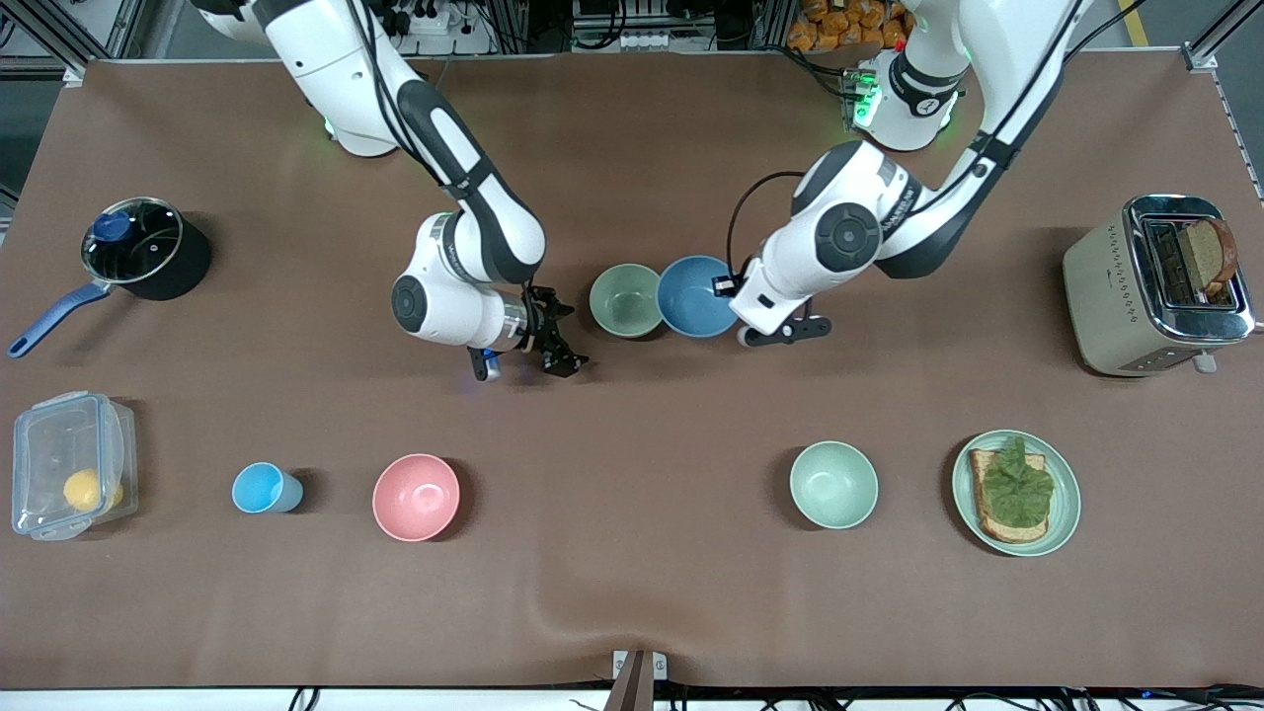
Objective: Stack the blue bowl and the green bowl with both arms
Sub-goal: 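Carry the blue bowl with the left gripper over the green bowl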
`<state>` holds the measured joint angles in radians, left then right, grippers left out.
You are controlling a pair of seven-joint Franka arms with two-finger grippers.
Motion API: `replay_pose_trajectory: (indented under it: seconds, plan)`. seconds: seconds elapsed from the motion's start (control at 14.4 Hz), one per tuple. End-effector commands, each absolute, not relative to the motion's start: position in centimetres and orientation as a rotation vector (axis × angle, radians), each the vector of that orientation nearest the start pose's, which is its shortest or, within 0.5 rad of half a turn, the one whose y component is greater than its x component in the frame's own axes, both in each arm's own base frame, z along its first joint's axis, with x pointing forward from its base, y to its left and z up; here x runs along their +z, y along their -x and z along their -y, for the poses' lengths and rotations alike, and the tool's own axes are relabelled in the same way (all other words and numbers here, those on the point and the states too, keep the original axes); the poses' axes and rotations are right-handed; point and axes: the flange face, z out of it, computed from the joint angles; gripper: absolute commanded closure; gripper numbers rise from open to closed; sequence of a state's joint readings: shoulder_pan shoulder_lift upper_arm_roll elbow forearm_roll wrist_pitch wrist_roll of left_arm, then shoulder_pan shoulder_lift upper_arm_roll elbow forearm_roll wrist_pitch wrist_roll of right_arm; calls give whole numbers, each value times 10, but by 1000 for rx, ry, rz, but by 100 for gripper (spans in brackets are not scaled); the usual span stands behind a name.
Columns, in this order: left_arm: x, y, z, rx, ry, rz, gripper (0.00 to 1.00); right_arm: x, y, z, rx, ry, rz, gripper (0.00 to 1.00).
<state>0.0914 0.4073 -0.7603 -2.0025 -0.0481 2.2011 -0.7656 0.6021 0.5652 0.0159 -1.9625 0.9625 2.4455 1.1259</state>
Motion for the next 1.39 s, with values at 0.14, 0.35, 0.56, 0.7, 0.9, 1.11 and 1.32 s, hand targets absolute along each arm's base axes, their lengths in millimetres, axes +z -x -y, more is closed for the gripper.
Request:
replay_pose_trajectory:
  seconds: [0.14, 0.35, 0.56, 0.7, 0.9, 1.11, 1.32]
  plan:
    - [292, -453, 395, 519, 3310, 263, 100, 172, -485, -362, 691, 2169, -1663, 0]
    - [282, -448, 407, 524, 3325, 286, 100, 168, -482, -363, 678, 2188, -1649, 0]
    - [276, -444, 414, 550, 3325, 271, 100, 165, -480, -360, 675, 2207, -1624, 0]
    - [270, -445, 417, 547, 3341, 278, 100, 166, -481, -360, 673, 2206, -1622, 0]
    - [264, -441, 429, 566, 3354, 266, 100, 165, -481, -359, 674, 2201, -1627, 0]
    - [261, -445, 441, 589, 3356, 314, 100, 165, -481, -359, 674, 2199, -1629, 0]
    - [255, -444, 445, 579, 3346, 305, 100, 165, -482, -357, 673, 2196, -1632, 0]
